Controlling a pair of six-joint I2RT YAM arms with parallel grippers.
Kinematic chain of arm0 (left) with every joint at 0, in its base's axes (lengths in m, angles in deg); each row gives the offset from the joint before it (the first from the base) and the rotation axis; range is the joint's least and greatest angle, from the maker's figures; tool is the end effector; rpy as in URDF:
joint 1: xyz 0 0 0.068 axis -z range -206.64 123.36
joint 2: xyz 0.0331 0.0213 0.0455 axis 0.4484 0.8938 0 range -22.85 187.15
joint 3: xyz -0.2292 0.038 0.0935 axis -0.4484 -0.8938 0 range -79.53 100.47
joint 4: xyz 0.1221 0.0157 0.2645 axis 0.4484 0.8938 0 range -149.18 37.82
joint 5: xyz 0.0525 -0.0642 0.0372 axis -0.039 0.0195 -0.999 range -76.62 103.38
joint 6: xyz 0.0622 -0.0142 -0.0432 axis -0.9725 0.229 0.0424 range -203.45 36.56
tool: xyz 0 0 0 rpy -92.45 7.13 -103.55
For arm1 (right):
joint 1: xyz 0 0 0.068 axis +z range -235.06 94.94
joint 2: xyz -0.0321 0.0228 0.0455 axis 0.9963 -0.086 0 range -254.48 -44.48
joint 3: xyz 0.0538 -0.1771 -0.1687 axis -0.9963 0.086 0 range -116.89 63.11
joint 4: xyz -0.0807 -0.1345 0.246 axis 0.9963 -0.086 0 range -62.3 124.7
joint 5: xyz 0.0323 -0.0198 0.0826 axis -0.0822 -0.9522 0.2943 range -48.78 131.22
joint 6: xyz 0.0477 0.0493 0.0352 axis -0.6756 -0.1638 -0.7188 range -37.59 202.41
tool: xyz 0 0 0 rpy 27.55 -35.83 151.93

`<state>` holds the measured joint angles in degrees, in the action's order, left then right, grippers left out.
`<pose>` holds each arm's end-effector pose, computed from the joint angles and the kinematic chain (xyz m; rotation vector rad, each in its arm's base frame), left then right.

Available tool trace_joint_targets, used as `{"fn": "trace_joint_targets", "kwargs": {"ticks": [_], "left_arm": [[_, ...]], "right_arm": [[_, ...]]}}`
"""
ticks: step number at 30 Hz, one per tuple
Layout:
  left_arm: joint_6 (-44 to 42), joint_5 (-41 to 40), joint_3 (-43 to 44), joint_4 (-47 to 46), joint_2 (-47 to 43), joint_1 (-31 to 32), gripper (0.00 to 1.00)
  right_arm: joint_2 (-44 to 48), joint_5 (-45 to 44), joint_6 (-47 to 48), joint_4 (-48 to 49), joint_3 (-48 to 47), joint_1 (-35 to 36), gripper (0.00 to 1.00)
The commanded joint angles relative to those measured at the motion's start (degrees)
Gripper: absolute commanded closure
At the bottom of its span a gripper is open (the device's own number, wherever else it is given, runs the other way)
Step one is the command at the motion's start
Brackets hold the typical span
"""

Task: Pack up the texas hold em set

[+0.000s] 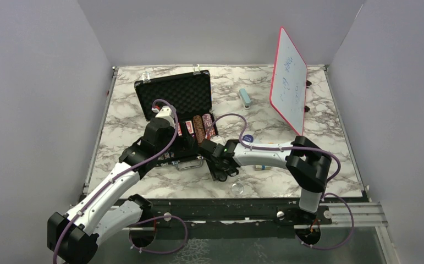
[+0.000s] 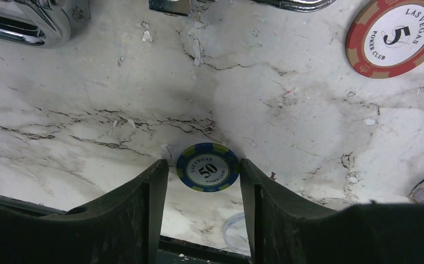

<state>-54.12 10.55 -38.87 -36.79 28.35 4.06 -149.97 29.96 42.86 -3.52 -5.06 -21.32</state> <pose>0.2335 -0.1349 0.2336 -0.0031 2.1970 -0.5505 0.1776 0.3311 0.0914 -0.5587 2.7745 0.1081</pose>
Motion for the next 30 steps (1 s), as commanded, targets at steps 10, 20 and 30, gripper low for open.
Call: {"fn": "trace_joint_targets", "kwargs": {"ticks": [10, 20, 30], "left_arm": [[2.4, 1.6, -1.9, 0.1, -3.2, -0.2, 0.25], [5.2, 9.5, -6.2, -2.8, -4.5, -0.2, 0.21], [10.9, 23.2, -15.8, -22.0, -5.6, 1.4, 0.18]], "right_arm": [[-1.2, -2.1, -2.3, -0.7, 0.2, 0.1, 0.54], [7.6, -3.9, -4.6, -1.8, 1.6, -0.2, 0.53], [20.0, -2.3, -11.2, 2.7, 5.4, -4.4, 0.53]]}}
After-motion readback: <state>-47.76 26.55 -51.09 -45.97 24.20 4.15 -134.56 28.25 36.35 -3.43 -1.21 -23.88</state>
